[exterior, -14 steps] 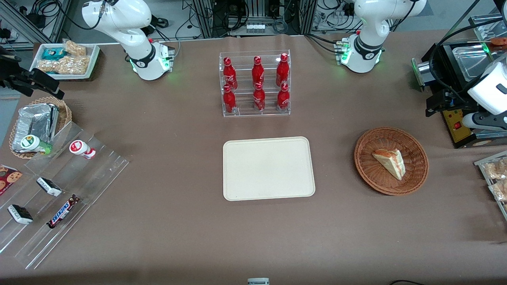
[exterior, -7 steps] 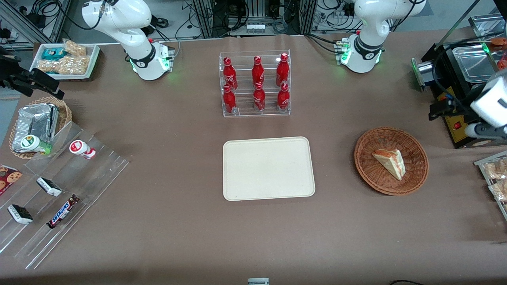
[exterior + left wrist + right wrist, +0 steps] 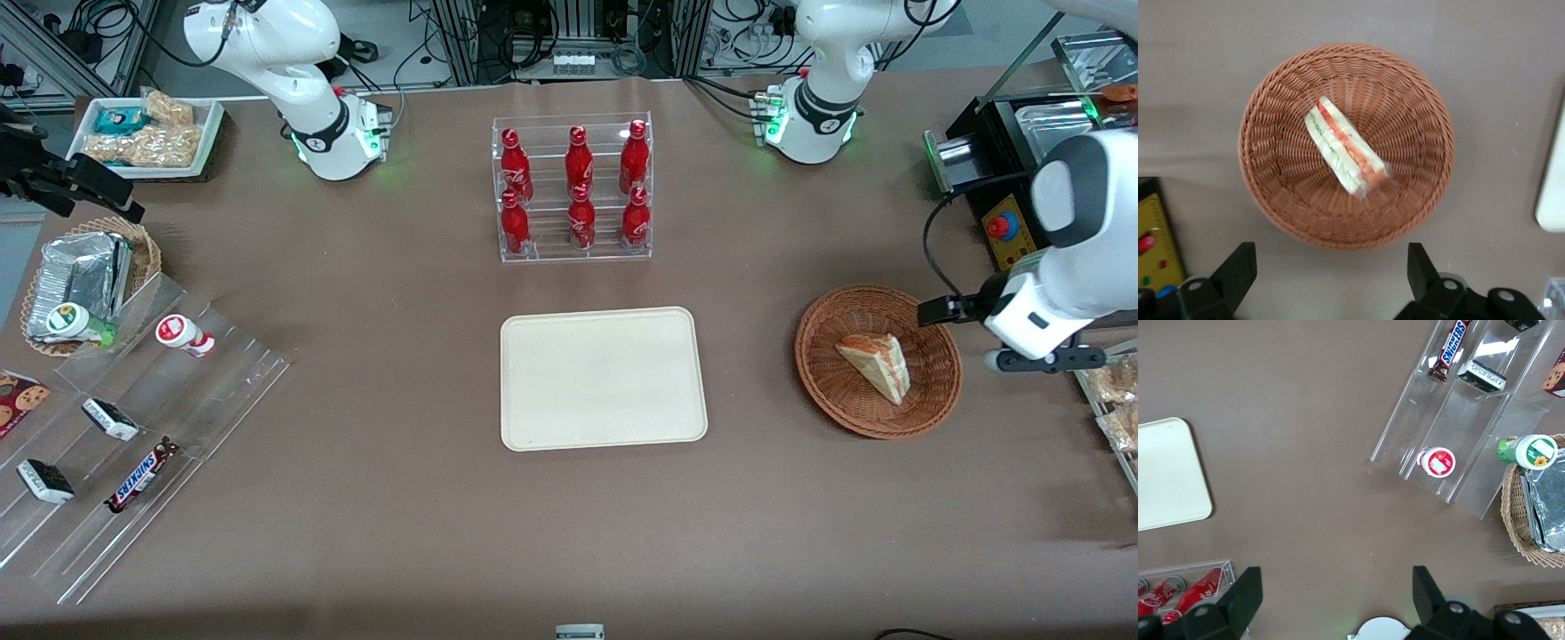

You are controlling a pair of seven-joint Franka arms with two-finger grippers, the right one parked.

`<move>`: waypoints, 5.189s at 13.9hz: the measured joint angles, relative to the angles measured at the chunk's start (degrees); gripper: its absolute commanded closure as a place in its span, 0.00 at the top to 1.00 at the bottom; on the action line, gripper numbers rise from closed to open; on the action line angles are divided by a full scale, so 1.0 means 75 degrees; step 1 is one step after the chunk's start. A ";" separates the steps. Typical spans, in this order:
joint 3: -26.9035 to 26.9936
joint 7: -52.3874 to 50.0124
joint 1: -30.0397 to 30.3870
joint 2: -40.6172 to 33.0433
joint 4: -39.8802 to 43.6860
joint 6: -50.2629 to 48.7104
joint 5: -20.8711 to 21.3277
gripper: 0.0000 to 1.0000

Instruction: Place sandwich from basket to tray

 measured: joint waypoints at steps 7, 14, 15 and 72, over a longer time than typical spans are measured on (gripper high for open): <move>-0.0036 -0.4334 -0.0008 0.0058 -0.1800 0.2448 -0.0025 1.00; -0.0099 -0.6577 -0.0031 0.0937 -0.1885 0.3402 -0.0028 0.63; -0.0099 -0.6631 -0.0031 0.1024 -0.1885 0.3435 -0.0030 0.25; -0.0346 -0.3989 -0.1444 0.1070 0.3233 -0.2018 -0.0197 1.00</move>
